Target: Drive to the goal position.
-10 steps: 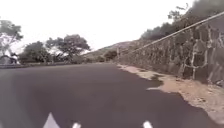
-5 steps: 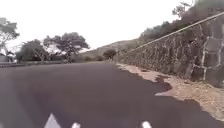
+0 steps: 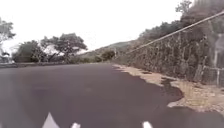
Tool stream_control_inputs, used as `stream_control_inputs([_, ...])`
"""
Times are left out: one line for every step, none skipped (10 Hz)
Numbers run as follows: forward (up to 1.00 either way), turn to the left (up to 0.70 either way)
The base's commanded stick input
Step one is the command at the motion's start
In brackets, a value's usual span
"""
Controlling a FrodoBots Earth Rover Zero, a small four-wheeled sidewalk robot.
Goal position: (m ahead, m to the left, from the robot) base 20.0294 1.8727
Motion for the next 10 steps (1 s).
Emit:
stream_control_inputs([0.92, -0.28])
stream_control_inputs([0.98, -0.3])
stream_control_inputs([1.0, 0.0])
stream_control_inputs([1.0, 0.0])
stream_control_inputs([1.0, -0.22])
stream_control_inputs([1.0, -0.14])
stream_control_inputs([1.0, -0.06])
stream_control_inputs([1.0, -0.25])
stream_control_inputs([1.0, -0.2])
stream_control_inputs([1.0, -0.15])
